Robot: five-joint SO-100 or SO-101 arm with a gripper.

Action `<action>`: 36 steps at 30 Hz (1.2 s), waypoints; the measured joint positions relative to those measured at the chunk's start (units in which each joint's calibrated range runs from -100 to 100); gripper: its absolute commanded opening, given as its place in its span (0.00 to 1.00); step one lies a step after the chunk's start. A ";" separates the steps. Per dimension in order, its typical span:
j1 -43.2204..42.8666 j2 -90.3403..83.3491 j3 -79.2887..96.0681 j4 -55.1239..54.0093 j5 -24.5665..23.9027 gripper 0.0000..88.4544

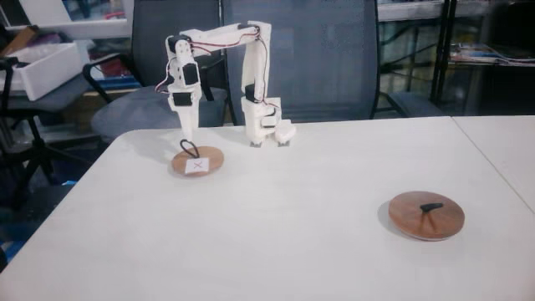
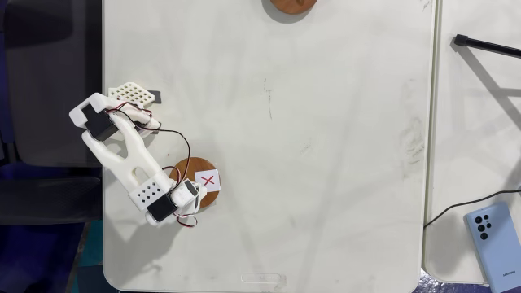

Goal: Pick the lid with the red cross and place it on the side.

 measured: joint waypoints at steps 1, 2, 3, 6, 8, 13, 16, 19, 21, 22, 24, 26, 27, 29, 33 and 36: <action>0.00 0.00 0.00 -0.34 0.00 0.23; 0.00 0.00 0.00 -0.94 0.00 0.23; 0.00 0.00 0.00 -1.88 0.00 0.23; 0.00 0.00 0.18 -4.61 -0.26 0.23; 0.00 0.00 0.18 -5.38 -0.31 0.23; 0.00 0.00 0.18 -5.81 -0.31 0.23; 0.00 0.00 0.36 -5.98 -0.31 0.23; 0.00 0.00 1.35 -6.06 -0.31 0.23; 0.00 0.00 2.79 -6.15 -0.31 0.23; 0.00 0.00 3.60 -6.15 -0.31 0.23; 0.00 0.00 5.03 -6.15 -0.31 0.23; 0.00 0.00 5.39 -6.92 -0.31 0.23; 0.00 0.00 5.75 -7.77 -0.31 0.22; 0.00 0.00 6.02 -9.56 -0.36 0.22; 0.00 0.00 7.55 -10.85 -0.36 0.22; 0.00 0.00 7.64 -10.93 -0.36 0.22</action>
